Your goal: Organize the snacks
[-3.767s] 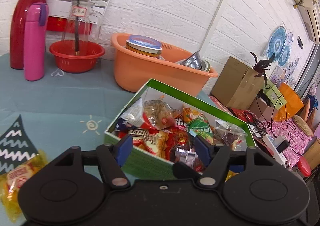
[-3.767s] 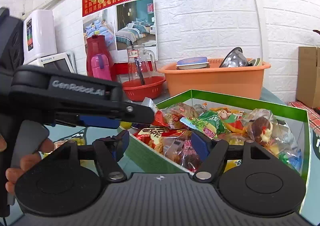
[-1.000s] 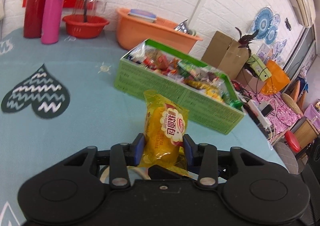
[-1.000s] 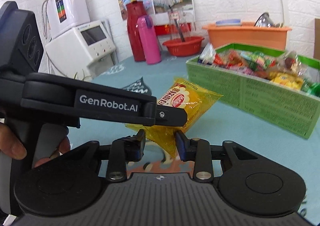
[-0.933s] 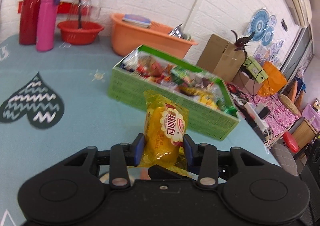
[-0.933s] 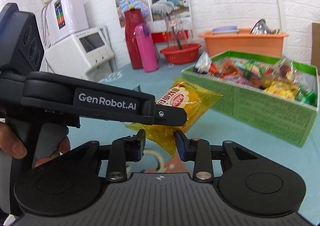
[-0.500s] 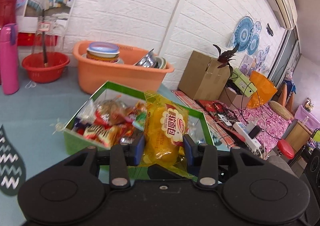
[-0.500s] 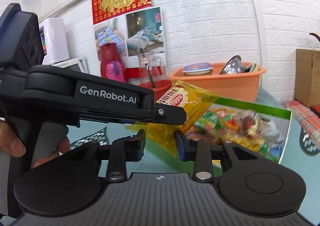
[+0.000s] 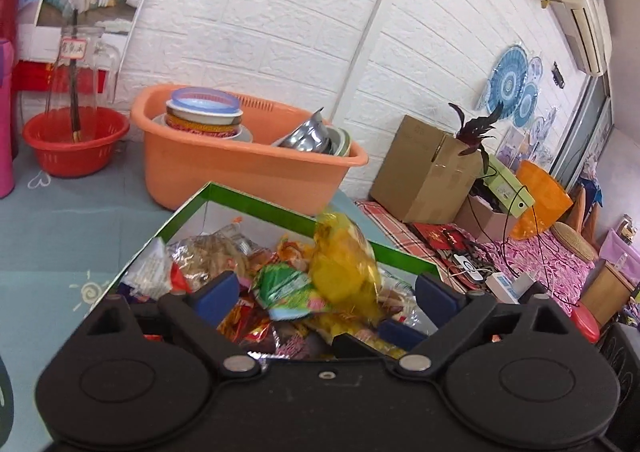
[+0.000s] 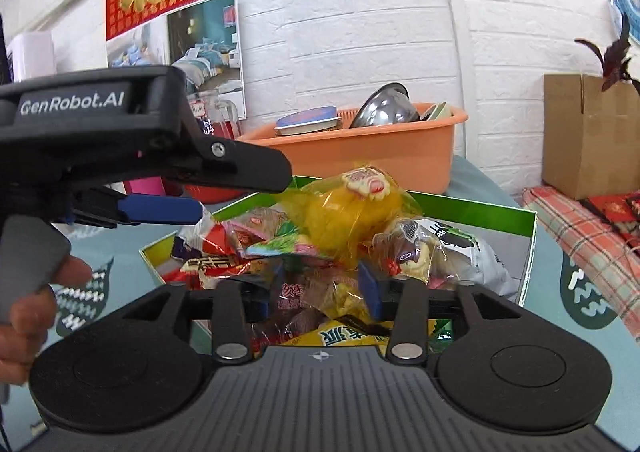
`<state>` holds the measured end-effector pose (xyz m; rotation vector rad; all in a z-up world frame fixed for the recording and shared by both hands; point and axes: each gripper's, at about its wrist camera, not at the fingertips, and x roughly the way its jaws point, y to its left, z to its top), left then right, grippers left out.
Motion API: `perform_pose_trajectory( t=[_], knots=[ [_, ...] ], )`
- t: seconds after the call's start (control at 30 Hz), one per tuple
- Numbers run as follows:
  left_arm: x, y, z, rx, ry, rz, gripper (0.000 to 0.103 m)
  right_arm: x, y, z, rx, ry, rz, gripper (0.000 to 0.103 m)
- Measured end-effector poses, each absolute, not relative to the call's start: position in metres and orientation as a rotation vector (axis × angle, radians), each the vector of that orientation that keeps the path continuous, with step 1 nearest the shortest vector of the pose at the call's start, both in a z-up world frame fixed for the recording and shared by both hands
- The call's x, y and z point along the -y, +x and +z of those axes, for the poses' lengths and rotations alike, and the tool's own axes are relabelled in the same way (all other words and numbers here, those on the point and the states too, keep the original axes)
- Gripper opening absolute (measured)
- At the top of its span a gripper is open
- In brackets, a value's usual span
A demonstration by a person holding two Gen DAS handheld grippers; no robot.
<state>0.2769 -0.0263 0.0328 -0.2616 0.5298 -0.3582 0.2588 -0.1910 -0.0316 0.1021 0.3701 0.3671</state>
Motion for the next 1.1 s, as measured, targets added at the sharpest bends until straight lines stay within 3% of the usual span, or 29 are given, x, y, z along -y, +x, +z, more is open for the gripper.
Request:
perform_pose_trajectory(
  t=[0.03, 0.63, 1.1],
  knots=[
    [0.024, 0.274, 0.033, -0.531, -0.263, -0.355, 0.103, 0.19, 0.255, -0.03, -0.36, 0.097, 0.362, 0.103],
    [0.013, 0.133, 0.084, -0.449, -0.076, -0.183, 0.103, 0.203, 0.126, 0.045, -0.338, 0.054, 0.257, 0.103],
    [0.019, 0.064, 0.036, -0.515, -0.068, -0.112, 0.103, 0.207, 0.09, -0.007, -0.475, 0.026, 0.153, 0.103]
  ],
)
